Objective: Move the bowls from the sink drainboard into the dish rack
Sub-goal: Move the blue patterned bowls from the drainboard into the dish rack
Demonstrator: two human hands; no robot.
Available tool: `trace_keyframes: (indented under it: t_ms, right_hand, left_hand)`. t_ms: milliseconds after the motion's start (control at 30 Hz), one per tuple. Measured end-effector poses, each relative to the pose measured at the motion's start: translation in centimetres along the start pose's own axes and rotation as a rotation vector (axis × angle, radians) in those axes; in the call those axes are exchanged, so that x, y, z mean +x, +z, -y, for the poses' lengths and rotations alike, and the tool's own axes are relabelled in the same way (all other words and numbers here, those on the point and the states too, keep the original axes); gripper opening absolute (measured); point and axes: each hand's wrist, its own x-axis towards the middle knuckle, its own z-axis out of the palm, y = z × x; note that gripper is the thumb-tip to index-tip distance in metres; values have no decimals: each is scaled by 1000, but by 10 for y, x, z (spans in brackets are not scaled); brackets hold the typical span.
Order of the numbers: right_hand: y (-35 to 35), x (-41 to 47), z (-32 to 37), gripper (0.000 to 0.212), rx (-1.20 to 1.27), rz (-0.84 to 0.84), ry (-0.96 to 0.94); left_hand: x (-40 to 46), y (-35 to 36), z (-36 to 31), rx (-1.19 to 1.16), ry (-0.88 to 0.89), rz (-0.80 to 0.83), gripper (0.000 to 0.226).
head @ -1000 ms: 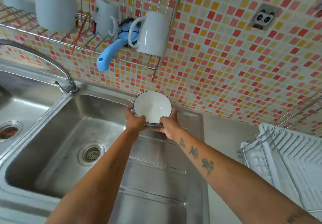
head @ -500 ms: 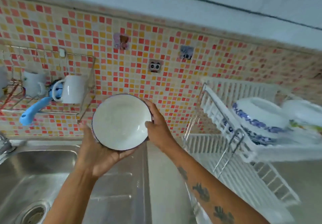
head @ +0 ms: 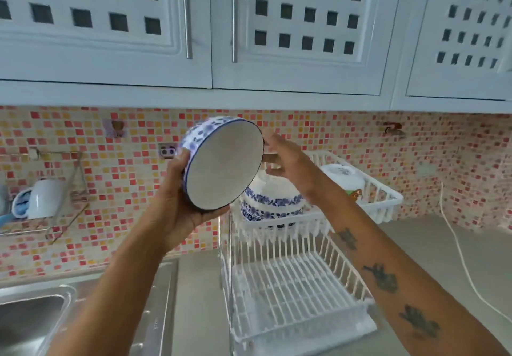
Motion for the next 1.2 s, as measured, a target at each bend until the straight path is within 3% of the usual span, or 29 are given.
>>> trace_keyframes:
  t_ms: [67, 133, 233, 333, 433, 500, 633, 767, 933, 1067, 1200]
  right_hand:
    - [-28, -3, -4, 63, -52, -58, 61]
    - [-46, -3, -8, 72, -50, -110, 122]
    - [-59, -1, -15, 61, -46, -143, 173]
    - [-65, 3, -26, 62, -20, -163, 237]
    - [-64, 12, -44, 79, -55, -150, 308]
    - [-64, 22, -64, 88, -7, -172, 344]
    - [-64, 34, -91, 77, 56, -180, 393]
    - [-63, 42, -114, 93, 101, -206, 431]
    - [-64, 47, -128, 85, 136, -215, 466]
    - [-66, 48, -136, 57, 149, -179, 500]
    - [-67, 49, -141, 50, 130, -155, 535]
  left_hand:
    - [8, 35, 3, 329, 115, -121, 86]
    - [21, 63, 11, 543, 274, -223, 90]
    - [46, 80, 27, 751, 434, -274, 92]
    - [66, 91, 42, 967, 486, -311, 101]
    - [80, 94, 61, 1123, 474, -338, 107]
    - [88, 92, 75, 1151, 460, -355, 108]
    - [95, 85, 91, 1216, 404, -375, 111]
    - [101, 79, 96, 1317, 381, -367, 115]
    - [101, 82, 98, 1353, 316, -359, 116]
    - [102, 82, 101, 1369, 213, -320, 117]
    - [102, 81, 103, 1364, 132, -290, 121]
